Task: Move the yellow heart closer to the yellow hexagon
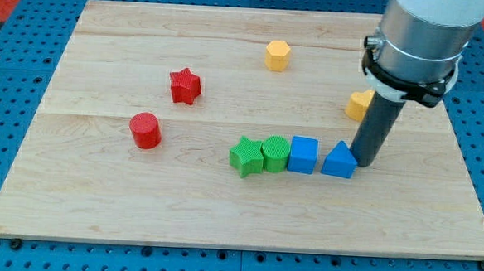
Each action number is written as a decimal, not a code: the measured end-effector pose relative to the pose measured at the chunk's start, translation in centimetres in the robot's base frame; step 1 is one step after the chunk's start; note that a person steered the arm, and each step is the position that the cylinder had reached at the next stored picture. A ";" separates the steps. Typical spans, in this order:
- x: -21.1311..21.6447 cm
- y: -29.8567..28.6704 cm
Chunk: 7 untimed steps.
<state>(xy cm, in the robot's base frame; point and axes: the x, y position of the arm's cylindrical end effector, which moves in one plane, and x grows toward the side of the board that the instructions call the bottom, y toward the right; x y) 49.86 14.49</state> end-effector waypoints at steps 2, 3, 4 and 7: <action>0.0 -2.9; 0.0 -1.2; -0.1 2.1; -9.8 2.9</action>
<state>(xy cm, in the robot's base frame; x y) 40.07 17.35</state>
